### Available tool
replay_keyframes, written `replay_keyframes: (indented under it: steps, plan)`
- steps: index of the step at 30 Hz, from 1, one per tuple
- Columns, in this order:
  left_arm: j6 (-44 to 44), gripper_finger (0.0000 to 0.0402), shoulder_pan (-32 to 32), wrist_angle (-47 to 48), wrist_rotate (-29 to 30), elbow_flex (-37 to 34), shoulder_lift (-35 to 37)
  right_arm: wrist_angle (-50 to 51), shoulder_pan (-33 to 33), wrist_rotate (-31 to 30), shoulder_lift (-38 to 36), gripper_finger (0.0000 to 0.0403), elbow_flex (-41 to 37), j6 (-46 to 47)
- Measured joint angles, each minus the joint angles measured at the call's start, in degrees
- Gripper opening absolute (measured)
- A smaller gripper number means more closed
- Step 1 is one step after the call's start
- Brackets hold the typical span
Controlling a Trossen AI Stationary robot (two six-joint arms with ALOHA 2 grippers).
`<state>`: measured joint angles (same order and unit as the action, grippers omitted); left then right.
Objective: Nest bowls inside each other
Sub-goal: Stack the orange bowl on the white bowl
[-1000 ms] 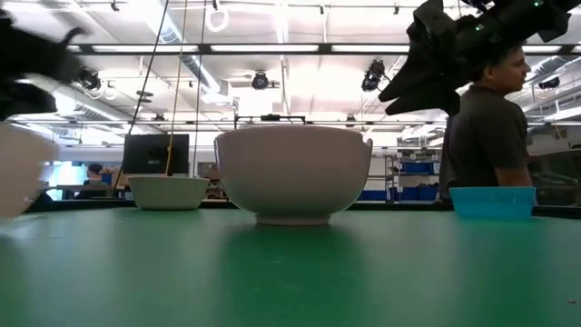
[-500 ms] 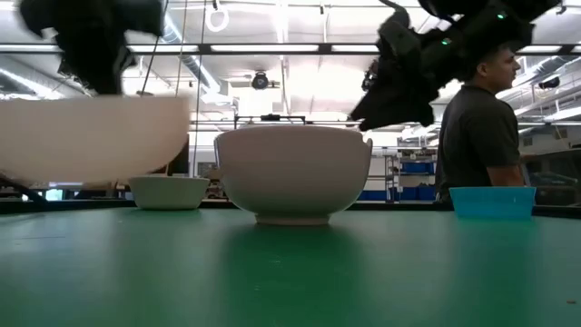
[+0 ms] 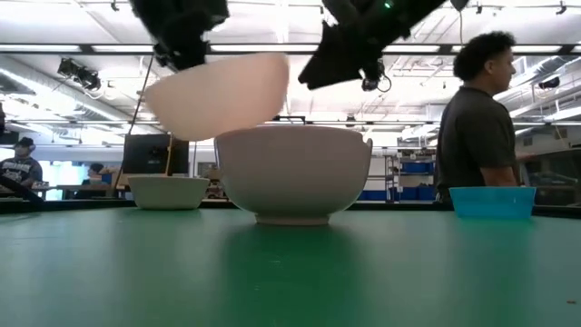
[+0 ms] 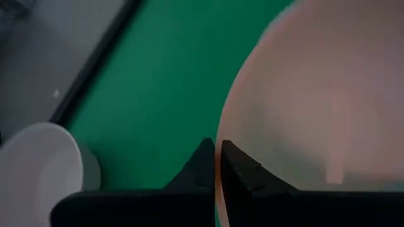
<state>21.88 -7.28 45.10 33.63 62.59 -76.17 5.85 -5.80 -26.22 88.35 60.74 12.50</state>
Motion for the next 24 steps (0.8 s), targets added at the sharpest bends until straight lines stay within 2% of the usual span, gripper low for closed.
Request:
replay_keyframes:
  steps: [4,8,13,17,19,21,24]
  plan:
    - [-3.7,0.0011,1.7,-8.8,2.9,0.0,-1.0,2.3,0.0,-9.3,0.6,0.0162,3.9,-5.0]
    - [-7.9,0.0011,3.1,-15.6,3.1,-0.1,-1.4,2.5,0.0,-12.8,-0.1,0.0162,5.8,-8.0]
    - [-7.7,0.0011,4.3,-17.0,3.2,-0.1,-3.1,1.6,0.0,-14.8,-0.4,0.0162,6.8,-11.8]
    - [-6.9,0.0011,4.5,-17.1,3.2,-0.1,-5.8,-1.0,0.0,-22.3,-1.0,0.0162,6.9,-24.0]
    - [-6.3,0.0011,4.2,-17.2,3.1,-0.1,-7.1,-1.1,0.0,-25.4,-1.1,0.0162,6.9,-26.4]
    - [-6.0,0.0011,4.0,-17.6,2.9,-0.1,-8.0,-1.0,0.0,-23.3,-1.1,0.0162,6.9,-26.1]
    - [-5.9,0.0011,4.1,-18.3,3.0,-0.1,-8.9,-0.8,-0.8,-16.0,-0.9,0.0162,6.9,-24.5]
